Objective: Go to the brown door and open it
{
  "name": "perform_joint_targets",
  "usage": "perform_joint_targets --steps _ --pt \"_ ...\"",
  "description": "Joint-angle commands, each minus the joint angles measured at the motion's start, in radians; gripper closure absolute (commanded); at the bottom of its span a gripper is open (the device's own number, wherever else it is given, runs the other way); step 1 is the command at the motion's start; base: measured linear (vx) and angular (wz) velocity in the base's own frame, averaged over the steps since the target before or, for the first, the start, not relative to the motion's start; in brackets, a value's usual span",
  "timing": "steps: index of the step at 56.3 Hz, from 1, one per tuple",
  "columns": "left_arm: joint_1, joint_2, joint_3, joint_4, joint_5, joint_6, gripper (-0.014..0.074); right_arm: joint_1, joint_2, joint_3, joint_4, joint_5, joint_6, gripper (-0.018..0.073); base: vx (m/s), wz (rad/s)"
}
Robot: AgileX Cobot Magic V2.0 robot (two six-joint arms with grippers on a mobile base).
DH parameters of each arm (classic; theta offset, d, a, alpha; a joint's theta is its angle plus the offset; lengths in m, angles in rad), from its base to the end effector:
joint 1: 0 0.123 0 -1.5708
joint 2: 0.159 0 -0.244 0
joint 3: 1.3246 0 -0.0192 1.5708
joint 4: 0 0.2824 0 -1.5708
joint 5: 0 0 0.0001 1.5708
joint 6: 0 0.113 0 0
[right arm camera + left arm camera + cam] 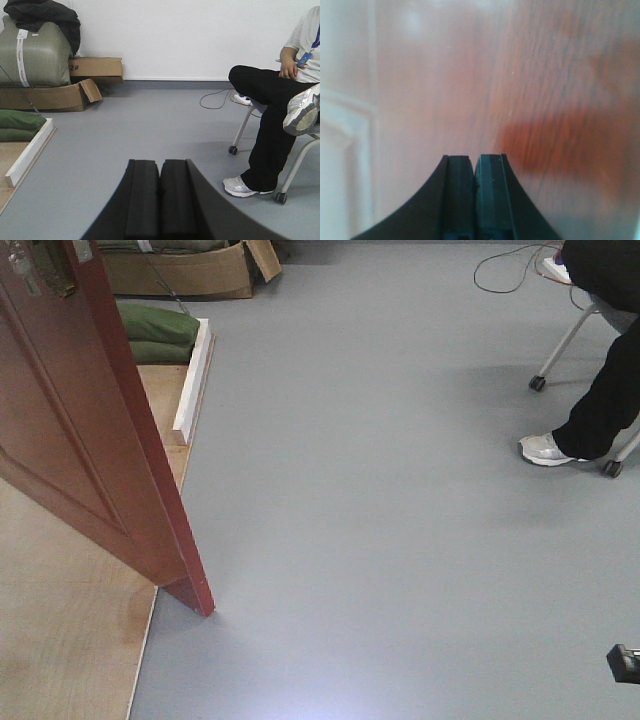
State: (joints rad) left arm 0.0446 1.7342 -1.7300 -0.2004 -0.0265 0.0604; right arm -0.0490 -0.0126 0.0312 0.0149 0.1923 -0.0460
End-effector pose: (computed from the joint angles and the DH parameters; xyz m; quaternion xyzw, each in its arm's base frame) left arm 0.4690 0.0215 0.4092 -0.0635 0.6645 -0.0337 0.7438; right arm 0.1510 -0.0071 0.1831 0.0057 0.7494 -0.0255 0.6616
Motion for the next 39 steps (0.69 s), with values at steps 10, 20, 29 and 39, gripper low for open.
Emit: perform_joint_targets --steps 10,20,29,39 --pt "-0.002 -0.045 -0.04 -0.001 -0.079 -0.002 0.0603 -0.005 -0.011 0.005 -0.005 -0.085 -0.005 0.0559 0.09 0.0" --pt "-0.002 -0.045 -0.04 -0.001 -0.079 -0.002 0.0603 -0.005 -0.011 0.005 -0.005 -0.085 -0.005 0.0559 0.1 0.01" --pt "-0.002 -0.045 -0.04 -0.001 -0.079 -0.002 0.0603 -0.005 -0.011 0.005 -0.005 -0.085 -0.005 0.0559 0.11 -0.01" --pt "-0.002 -0.045 -0.04 -0.001 -0.079 -0.002 0.0603 -0.005 -0.011 0.005 -0.005 -0.085 -0.005 0.0559 0.12 -0.03"
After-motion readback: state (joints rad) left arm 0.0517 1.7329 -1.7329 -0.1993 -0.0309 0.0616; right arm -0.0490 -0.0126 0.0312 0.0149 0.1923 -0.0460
